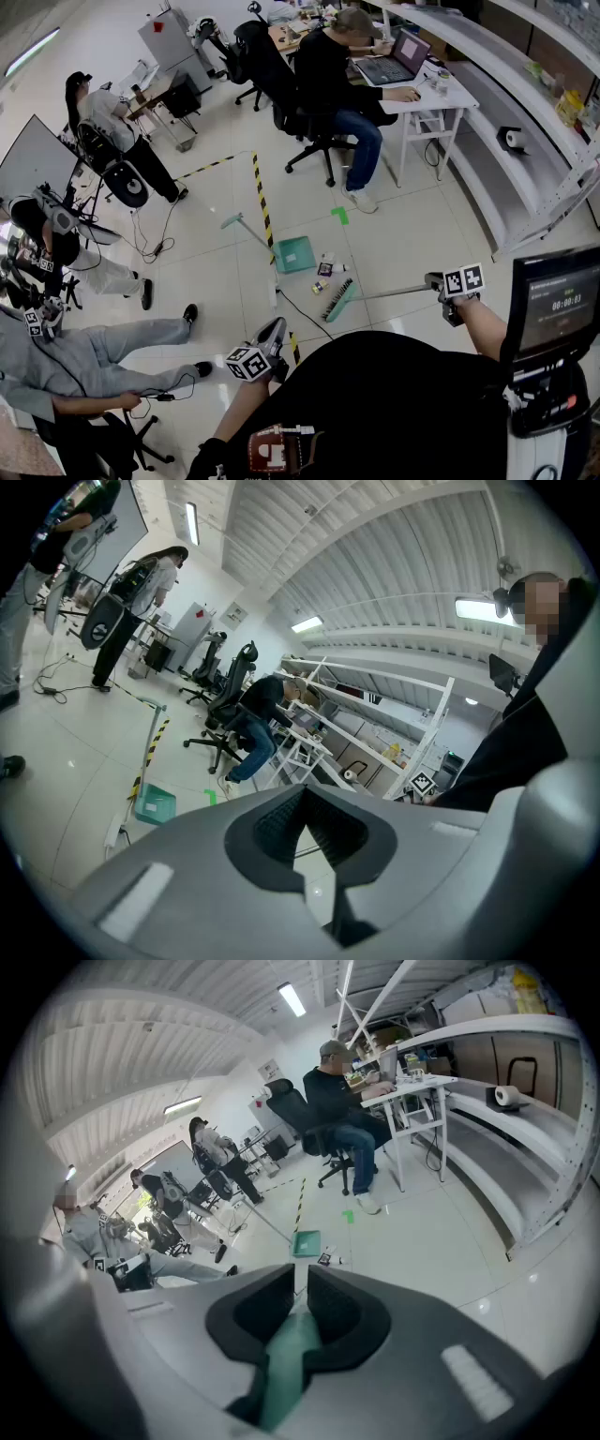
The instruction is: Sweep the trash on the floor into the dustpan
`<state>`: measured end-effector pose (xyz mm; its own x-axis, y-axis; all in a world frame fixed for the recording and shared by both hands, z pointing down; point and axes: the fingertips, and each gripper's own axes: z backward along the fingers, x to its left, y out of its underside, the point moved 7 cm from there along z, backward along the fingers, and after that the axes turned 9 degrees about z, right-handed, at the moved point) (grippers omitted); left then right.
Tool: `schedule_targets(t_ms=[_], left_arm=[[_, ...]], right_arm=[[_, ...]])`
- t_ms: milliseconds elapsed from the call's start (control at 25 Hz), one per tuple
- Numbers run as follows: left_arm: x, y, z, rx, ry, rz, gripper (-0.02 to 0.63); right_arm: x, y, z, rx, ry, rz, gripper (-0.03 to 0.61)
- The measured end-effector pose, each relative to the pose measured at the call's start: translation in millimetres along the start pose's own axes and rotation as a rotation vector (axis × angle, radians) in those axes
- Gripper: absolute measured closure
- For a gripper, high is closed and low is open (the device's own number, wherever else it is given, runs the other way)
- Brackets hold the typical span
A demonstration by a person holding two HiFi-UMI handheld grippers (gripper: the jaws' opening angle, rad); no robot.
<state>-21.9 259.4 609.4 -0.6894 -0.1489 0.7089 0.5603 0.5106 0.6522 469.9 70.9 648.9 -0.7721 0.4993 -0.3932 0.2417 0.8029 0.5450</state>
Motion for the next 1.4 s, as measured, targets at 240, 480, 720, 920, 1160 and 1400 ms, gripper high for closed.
schedule_targets(t_ms=[240,480,720,920,1160,1400], left_arm=[[-18,8,-12,-0.049,-0.066,0.019,0.615],[-28,24,-9,-0.061,-0.135,0.045,0.615],[18,7,-20,-0.04,-0.095,0.041,0.615],[85,-35,-44,0.023,0.026,0.039,0.615],[149,-99,-57,0.179,0.189,-0.037,0.615],[197,-161,-75,0.198,0.217,-0.047,0.615]], right_arm=[[-39,-29,-11,-0.002,-0.013,0.044,0.538],[-61,-56,-36,0.013,-0.046,0.071,0.538],[-44,-73,-65,0.027,-0.003,0.076,0.539],[-4,-102,-82,0.02,0.098,0.057,0.54],[59,-139,-97,-0.003,0.239,0.0,0.54],[84,-199,-129,0.01,0.301,0.029,0.54]])
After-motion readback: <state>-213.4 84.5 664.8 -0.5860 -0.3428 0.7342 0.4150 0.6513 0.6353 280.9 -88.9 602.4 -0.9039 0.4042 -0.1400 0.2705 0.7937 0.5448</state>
